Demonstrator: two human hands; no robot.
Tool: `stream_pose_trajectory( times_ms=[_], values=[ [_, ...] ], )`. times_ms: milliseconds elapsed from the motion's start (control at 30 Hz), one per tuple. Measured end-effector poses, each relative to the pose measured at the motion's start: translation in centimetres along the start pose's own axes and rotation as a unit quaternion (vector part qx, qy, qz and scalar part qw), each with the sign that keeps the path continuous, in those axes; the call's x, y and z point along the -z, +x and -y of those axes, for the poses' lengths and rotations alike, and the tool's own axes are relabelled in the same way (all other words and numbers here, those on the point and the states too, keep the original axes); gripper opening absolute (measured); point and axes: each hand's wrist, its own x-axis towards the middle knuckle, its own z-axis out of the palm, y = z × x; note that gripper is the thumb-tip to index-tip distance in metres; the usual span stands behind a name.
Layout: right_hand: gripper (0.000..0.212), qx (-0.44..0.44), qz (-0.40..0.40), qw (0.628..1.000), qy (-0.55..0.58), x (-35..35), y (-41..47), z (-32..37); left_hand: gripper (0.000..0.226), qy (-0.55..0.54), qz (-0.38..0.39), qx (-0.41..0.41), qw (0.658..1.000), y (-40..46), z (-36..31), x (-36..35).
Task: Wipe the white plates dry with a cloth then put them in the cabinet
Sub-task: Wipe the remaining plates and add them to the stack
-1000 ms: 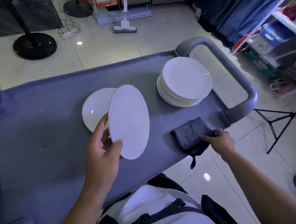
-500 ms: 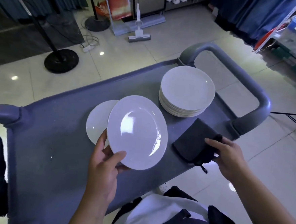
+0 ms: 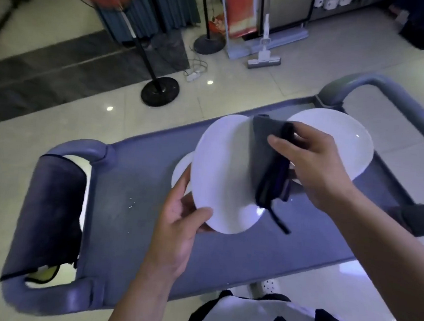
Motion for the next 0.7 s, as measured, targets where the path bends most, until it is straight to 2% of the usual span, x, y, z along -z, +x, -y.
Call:
stream_pose_trajectory(
  times_ms=[100,200,400,567,700],
  values=[
    [0.018,0.022,0.090,0.995,0.034,-3.7,0.6,1.7,0.071,-0.001,-0.013,-0.006,1.000,-0.6,-0.9,-0.4],
    [0.021,0.116,0.193,0.974,-0.032,-6.2,0.2,2.3,0.070,-0.013,-0.041,-0.011,0.999,-1.6,-1.7,0.0],
    [0.025,0.200,0.412,0.878,-0.138,-8.3,-1.0,1.9,0.069,-0.073,-0.074,-0.018,0.994,-3.9,-2.2,1.5],
    [0.029,0.233,0.493,0.813,-0.205,-7.9,-2.2,1.4,0.079,-0.223,-0.131,-0.009,0.966,-5.5,-1.5,1.0],
    [0.038,0.277,0.542,0.735,-0.300,-7.4,-3.7,1.7,0.053,-0.201,-0.171,-0.035,0.964,-6.9,-0.8,0.8]
  ],
)
